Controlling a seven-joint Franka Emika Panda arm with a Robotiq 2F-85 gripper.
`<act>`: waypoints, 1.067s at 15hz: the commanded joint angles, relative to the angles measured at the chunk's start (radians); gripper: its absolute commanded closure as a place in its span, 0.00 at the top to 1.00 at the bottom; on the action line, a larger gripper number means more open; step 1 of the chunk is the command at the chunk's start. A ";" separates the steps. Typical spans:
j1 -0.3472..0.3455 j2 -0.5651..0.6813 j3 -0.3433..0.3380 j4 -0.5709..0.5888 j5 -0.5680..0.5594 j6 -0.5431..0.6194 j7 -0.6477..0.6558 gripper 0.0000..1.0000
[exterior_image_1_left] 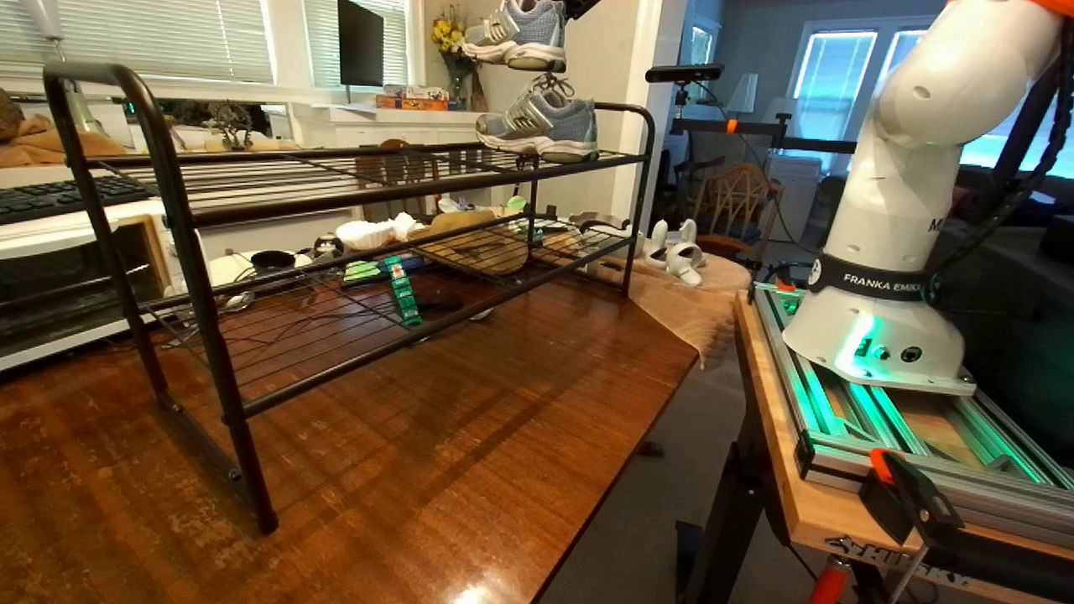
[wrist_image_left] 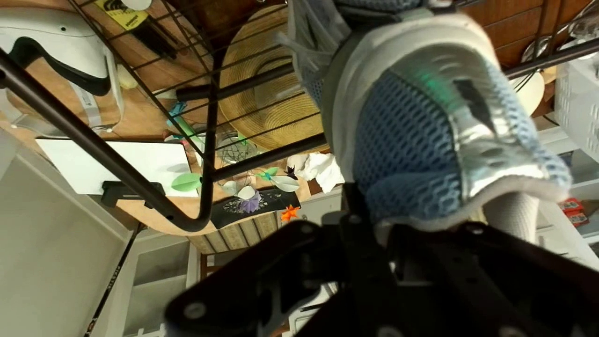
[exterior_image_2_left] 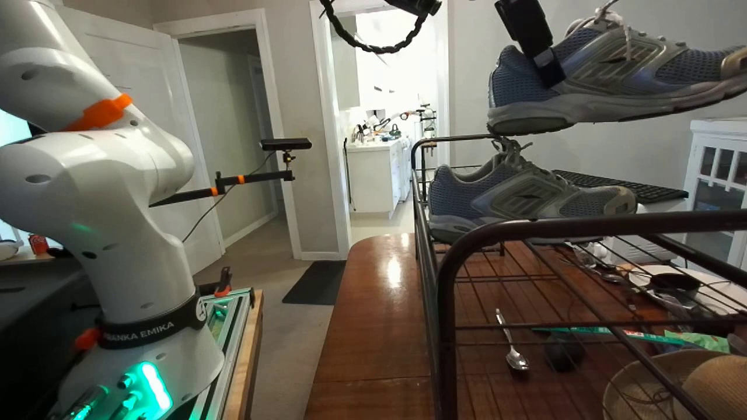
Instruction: Move the shoe to the right
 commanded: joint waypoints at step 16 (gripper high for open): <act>-0.060 -0.146 -0.087 -0.151 0.057 -0.083 -0.296 0.03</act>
